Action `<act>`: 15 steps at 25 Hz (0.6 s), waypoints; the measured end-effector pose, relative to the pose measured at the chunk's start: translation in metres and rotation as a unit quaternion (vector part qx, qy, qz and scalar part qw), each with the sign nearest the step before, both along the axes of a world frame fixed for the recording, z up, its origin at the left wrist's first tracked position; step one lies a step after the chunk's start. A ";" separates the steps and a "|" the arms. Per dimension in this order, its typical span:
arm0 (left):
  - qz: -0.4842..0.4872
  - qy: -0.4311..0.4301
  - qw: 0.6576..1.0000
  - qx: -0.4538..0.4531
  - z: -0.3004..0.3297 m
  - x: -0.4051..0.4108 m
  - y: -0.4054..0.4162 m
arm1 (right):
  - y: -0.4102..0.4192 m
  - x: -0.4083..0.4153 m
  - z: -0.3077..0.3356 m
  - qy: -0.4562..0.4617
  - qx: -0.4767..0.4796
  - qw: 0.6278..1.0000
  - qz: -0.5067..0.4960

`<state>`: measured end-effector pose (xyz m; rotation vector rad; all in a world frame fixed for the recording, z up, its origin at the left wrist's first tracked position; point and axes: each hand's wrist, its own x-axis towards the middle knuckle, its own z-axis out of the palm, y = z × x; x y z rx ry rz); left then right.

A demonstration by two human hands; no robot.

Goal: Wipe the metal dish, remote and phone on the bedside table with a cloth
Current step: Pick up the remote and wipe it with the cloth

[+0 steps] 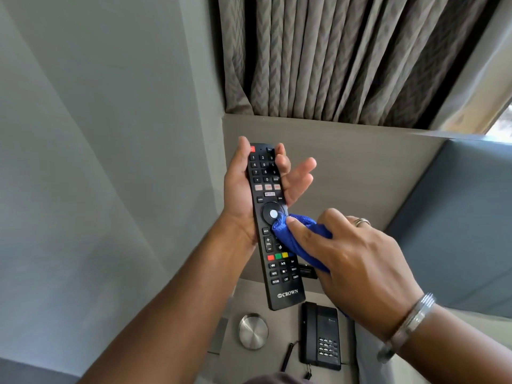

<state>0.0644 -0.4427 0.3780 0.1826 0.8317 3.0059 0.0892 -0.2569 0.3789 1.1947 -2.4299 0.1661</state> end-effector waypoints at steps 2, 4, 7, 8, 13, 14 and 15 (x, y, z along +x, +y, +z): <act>0.005 -0.011 1.000 0.028 -0.007 -0.002 0.004 | 0.006 -0.001 -0.001 -0.001 0.034 0.999 0.020; 0.001 -0.010 0.999 0.043 -0.009 -0.007 0.003 | 0.013 -0.002 -0.001 -0.013 0.056 0.998 0.041; -0.017 -0.005 0.999 0.027 -0.011 -0.012 0.003 | 0.024 -0.005 0.000 -0.020 0.076 0.993 0.083; -0.022 -0.008 0.999 0.028 -0.013 -0.011 0.005 | 0.028 -0.007 0.001 -0.020 0.086 0.991 0.096; -0.032 -0.024 0.997 0.059 -0.016 -0.011 0.001 | 0.045 -0.017 0.014 -0.037 0.022 0.998 0.040; -0.027 -0.027 0.998 0.052 -0.014 -0.012 0.000 | 0.046 -0.015 0.017 -0.048 -0.018 0.999 0.013; -0.021 -0.031 0.998 0.046 -0.013 -0.012 0.000 | 0.044 -0.010 0.018 -0.057 -0.049 0.997 -0.005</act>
